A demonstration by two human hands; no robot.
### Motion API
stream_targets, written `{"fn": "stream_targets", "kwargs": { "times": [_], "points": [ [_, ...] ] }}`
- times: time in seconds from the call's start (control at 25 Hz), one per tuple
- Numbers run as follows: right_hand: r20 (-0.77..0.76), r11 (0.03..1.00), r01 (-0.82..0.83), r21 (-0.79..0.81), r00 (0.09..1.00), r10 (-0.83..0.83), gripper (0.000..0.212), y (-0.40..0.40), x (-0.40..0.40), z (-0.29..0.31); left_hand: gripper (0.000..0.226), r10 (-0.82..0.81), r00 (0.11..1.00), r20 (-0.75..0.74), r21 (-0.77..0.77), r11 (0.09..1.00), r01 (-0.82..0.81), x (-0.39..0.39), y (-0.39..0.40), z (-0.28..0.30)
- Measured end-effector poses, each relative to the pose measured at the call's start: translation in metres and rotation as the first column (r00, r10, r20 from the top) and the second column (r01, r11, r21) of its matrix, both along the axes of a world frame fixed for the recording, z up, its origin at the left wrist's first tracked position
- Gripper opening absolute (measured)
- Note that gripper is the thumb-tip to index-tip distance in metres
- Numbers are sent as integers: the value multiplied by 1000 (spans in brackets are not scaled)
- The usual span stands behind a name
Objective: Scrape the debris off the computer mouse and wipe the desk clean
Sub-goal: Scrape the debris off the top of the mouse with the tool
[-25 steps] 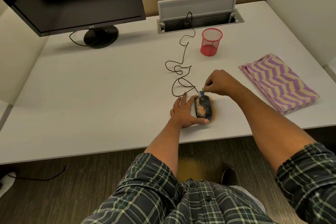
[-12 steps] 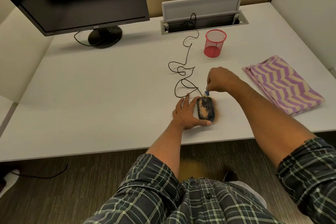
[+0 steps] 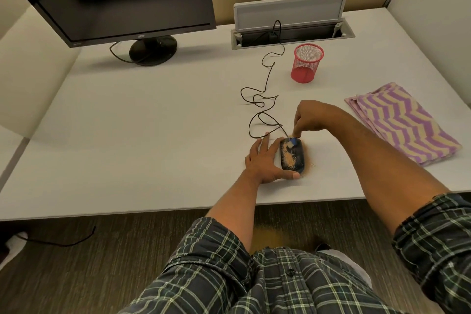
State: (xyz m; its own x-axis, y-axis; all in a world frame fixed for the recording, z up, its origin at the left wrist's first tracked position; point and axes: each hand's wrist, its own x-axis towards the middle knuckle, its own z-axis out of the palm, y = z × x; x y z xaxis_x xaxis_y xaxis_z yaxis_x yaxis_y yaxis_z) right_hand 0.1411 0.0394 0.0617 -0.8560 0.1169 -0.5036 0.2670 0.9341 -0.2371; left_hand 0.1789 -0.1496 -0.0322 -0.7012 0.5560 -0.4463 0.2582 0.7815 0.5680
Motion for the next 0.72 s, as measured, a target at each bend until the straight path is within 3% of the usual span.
{"fn": "stream_targets", "kwargs": {
  "times": [0.12,0.24,0.4,0.6,0.72],
  "points": [
    [-76,998,49,26,996,-47,21,1,-3,-1,120,-2,1000,0,0,1000,2,0,0,0],
    [20,998,23,-63,1000,-21,17,2,-3,2,120,-4,1000,-3,4,1000,4,0,-1,0],
    [-142,998,67,-8,988,-67,18,3,-4,0,119,0,1000,1,4,1000,0,0,-1,2],
    [-160,993,109,-39,980,-114,20,14,0,-4,119,-11,1000,0,-7,1000,11,0,-1,2],
    [-136,956,142,-258,974,-182,17,23,6,1,120,-16,1000,-3,-27,999,16,0,-1,4]
  ]
}}
